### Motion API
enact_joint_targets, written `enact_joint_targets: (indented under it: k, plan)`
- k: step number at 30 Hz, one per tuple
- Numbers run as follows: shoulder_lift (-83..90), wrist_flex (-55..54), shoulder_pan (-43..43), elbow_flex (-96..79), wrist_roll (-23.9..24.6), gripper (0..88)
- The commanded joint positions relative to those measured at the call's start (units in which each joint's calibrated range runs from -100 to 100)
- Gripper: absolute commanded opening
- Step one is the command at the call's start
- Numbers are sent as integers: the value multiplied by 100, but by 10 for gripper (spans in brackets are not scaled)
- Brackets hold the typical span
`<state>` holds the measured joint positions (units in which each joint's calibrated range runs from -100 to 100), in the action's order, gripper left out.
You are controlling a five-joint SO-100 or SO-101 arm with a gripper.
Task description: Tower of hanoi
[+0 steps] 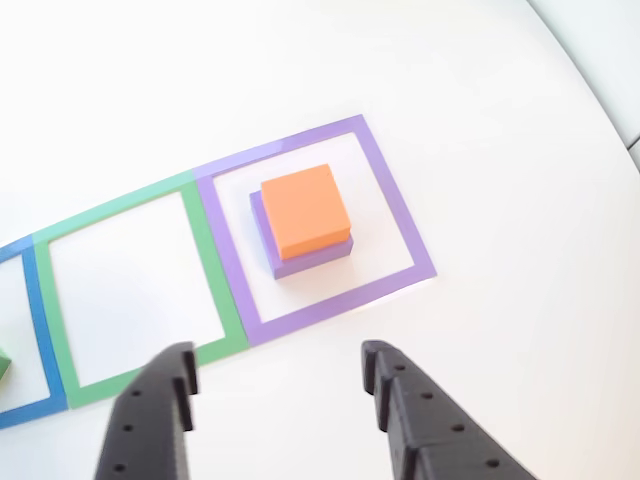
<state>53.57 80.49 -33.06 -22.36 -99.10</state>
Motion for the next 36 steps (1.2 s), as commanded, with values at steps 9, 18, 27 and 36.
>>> enact_joint_targets:
  k: [9, 18, 27, 36]
  plan:
    - [-322, -5725, -606, -4001, -90, 394]
    - [-1695, -8470, -606, -4783, -90, 431]
    - [-3197, -10365, -759, -4819, -90, 449]
    - [-4238, -11547, -845, -4855, -90, 456]
